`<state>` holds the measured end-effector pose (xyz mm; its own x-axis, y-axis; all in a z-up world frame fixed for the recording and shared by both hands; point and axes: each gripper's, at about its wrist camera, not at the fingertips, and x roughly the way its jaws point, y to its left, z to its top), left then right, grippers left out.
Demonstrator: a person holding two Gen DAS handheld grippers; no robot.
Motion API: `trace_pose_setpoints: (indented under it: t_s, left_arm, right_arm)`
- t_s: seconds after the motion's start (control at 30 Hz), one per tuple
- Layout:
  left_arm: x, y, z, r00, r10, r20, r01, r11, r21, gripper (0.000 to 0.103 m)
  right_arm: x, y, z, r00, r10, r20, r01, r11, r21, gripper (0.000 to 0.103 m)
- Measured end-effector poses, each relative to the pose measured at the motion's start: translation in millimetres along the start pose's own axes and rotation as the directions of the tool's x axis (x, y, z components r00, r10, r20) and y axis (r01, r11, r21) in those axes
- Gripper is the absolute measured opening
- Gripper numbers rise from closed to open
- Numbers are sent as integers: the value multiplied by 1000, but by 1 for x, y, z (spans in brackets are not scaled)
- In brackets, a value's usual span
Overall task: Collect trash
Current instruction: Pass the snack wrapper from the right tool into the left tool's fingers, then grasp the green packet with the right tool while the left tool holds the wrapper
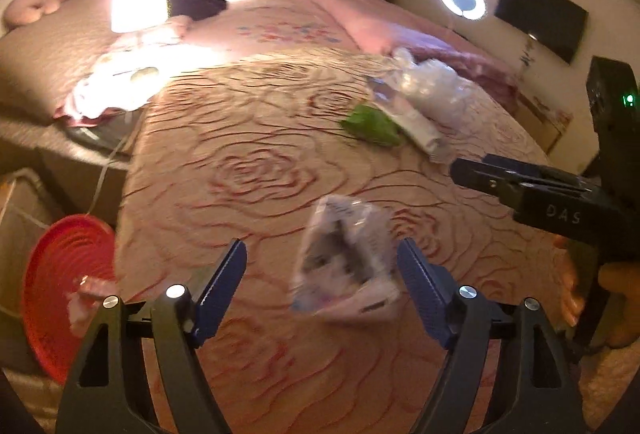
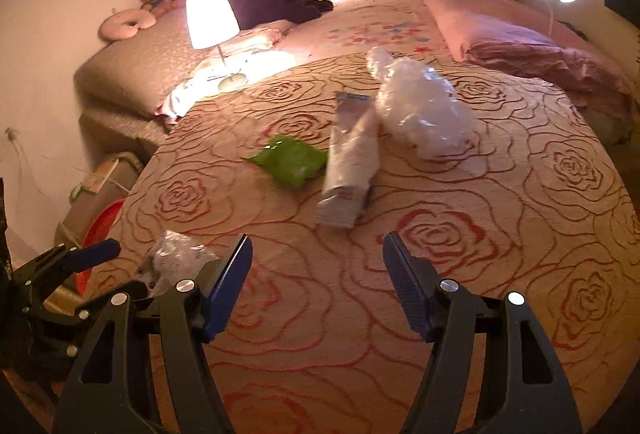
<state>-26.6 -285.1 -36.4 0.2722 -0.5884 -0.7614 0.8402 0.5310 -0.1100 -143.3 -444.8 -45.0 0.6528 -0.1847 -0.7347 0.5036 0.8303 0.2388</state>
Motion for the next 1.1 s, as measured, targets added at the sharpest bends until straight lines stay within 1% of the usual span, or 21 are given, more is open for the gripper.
trace_pose_setpoints:
  t_s: [0.07,0.17,0.2,0.23,0.3,0.33,0.5,0.67,0.73,0.87,0.97,1.07,1.1]
  left_arm:
    - [10,-4,2,1000,9,-15,-9,1000,11,75]
    - [18,-5,1,1000,10,-24,-10,1000,1,74]
    - [20,-5,1,1000,15,-20,-15,1000,3,66]
    - [22,-5,0,999,20,-28,-20,1000,10,53]
    - [27,-5,0,999,-6,-44,6,1000,3,45]
    - [26,-5,-1,999,-10,-36,9,1000,-2,41]
    - [22,-5,-3,1000,4,-16,-4,1000,-3,33]
    - [12,2,-7,1000,20,-8,-21,999,-32,32]
    - [6,7,-11,1000,30,-1,-30,999,-43,32]
    - [-4,16,-14,999,47,13,-46,997,-65,32]
    - [-10,23,-15,998,53,27,-51,995,-91,32]
    - [-13,30,-15,997,63,35,-59,993,-106,32]
    - [-14,32,-15,997,66,37,-61,992,-110,32]
  right_arm:
    - [3,-3,0,1000,-6,2,6,1000,3,66]
    - [3,-4,2,1000,-11,9,11,1000,3,66]
    - [3,-5,4,1000,-10,15,10,1000,0,66]
    - [2,-5,5,1000,-11,19,11,1000,-4,66]
    - [3,-5,10,1000,-12,27,13,1000,-11,66]
    - [4,-4,12,999,-13,29,13,1000,-16,65]
    - [11,10,27,999,-3,43,6,998,-64,66]
    - [33,24,44,999,41,26,-38,996,-83,65]
    - [46,29,50,999,32,10,-31,996,-81,66]
    - [69,39,60,1000,3,8,-2,994,-113,66]
    - [87,40,65,1000,-21,-19,19,993,-116,66]
    - [98,40,65,999,-28,-45,22,992,-122,65]
    - [100,40,63,998,-33,-54,26,992,-125,59]
